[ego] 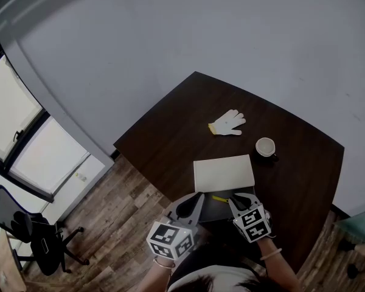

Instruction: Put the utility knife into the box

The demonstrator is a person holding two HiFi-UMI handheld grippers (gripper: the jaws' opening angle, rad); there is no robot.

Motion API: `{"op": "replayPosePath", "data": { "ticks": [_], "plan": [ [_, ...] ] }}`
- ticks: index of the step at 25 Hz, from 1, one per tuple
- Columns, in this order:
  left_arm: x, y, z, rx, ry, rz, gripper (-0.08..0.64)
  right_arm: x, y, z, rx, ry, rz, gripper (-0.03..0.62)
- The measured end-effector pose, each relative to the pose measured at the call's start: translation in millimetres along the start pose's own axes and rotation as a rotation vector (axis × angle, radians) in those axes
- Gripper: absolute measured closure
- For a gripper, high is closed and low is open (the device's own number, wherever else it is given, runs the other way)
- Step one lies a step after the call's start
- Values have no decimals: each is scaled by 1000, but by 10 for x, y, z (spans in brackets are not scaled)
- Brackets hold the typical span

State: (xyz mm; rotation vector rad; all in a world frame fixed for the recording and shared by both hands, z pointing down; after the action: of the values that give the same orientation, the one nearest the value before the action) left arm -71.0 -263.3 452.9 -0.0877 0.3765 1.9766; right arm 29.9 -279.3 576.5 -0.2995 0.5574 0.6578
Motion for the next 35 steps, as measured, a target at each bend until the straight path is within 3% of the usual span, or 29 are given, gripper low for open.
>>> {"op": "replayPosePath", "data": {
  "ticks": [35],
  "plan": [
    [420, -596, -211, -46, -81, -14, 543, 1331, 325, -699, 17, -346, 92, 584]
  ]
}}
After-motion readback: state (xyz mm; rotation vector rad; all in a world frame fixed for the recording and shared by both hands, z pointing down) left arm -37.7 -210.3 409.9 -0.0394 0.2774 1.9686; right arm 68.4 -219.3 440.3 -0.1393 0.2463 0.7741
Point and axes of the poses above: the fingertips, and each gripper's own axes: x backward along the fingers, y to its left, z out of its underside, the point moved 1 cm from there along x, backward along the fingers, and after that the axes turned 13 degrees about -z, right-handed, at the moved point
